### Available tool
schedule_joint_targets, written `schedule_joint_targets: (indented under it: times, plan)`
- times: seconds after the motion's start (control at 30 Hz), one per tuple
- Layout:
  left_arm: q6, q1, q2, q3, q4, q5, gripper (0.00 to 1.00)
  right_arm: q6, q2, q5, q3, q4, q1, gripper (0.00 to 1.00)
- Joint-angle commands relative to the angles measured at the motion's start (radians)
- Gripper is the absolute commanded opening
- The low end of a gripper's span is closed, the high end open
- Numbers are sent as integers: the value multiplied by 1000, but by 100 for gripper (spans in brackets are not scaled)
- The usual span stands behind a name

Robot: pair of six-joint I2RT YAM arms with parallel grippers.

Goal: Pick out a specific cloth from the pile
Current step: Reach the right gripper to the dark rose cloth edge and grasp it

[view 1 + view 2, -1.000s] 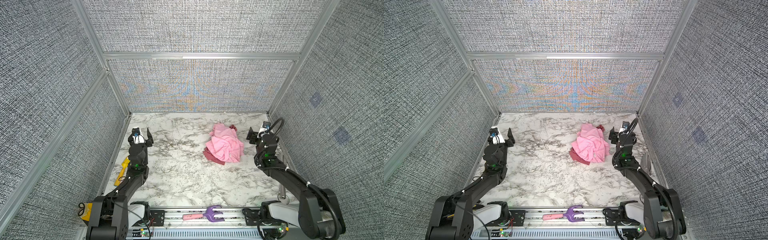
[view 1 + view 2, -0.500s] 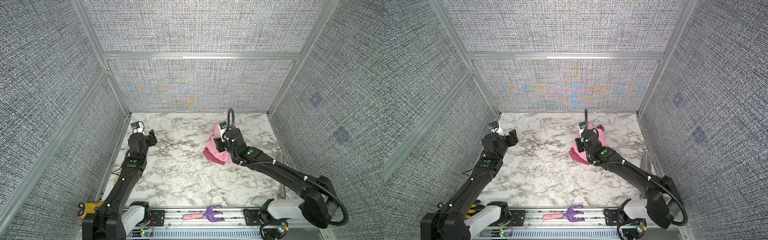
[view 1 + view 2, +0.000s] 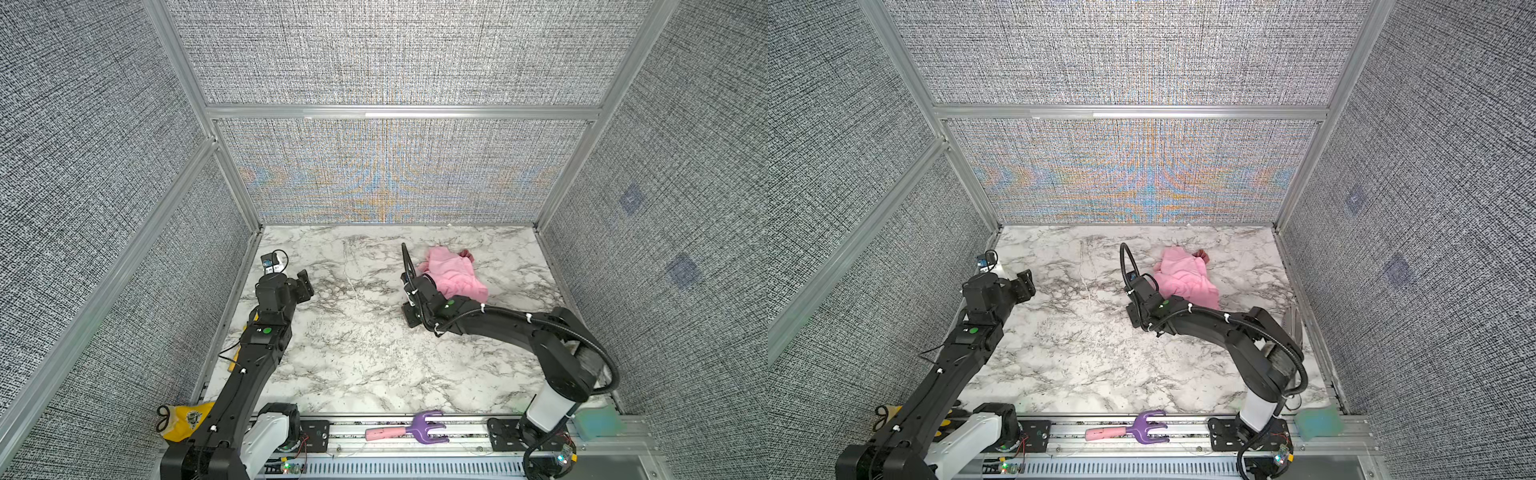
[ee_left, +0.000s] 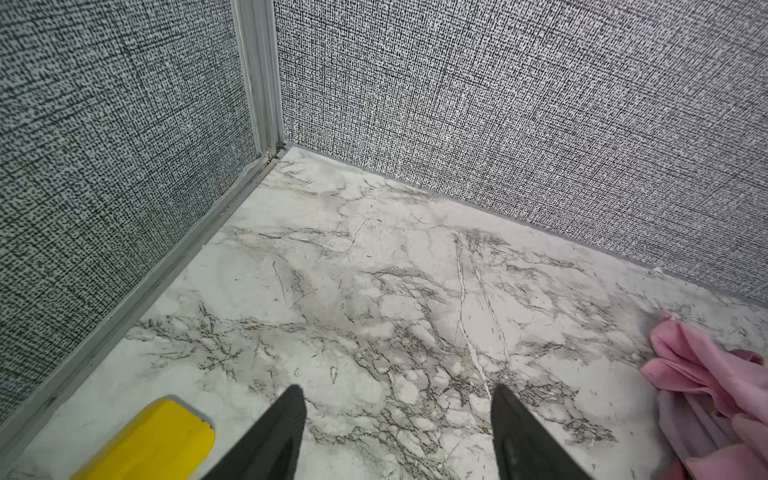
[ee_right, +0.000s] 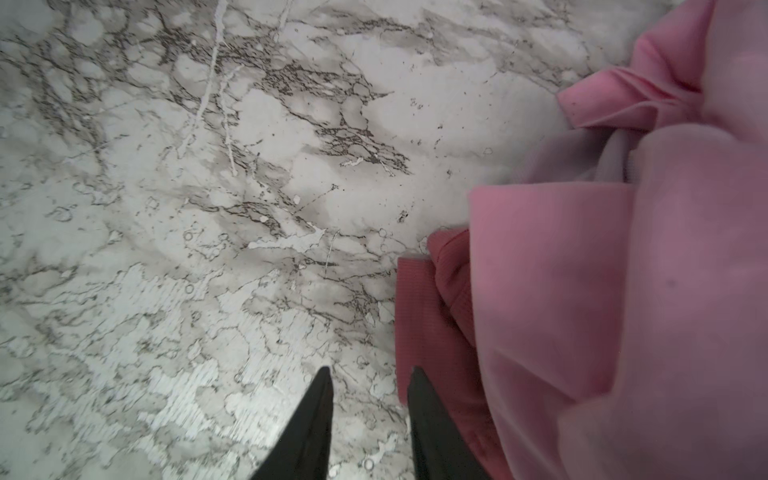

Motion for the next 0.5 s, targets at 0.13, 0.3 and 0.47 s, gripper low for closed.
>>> schedule_joint_targets:
  times: [0.13, 0.3, 0.47]
  plan:
    - [1, -1, 20, 2, 17, 5, 72, 24, 124, 96, 111, -83, -14, 35]
    - [16, -1, 34, 4, 19, -2, 72, 30, 170, 125, 146, -119, -23, 41]
    - [24, -2, 42, 0, 24, -13, 72, 45, 190, 121, 157, -141, -41, 45]
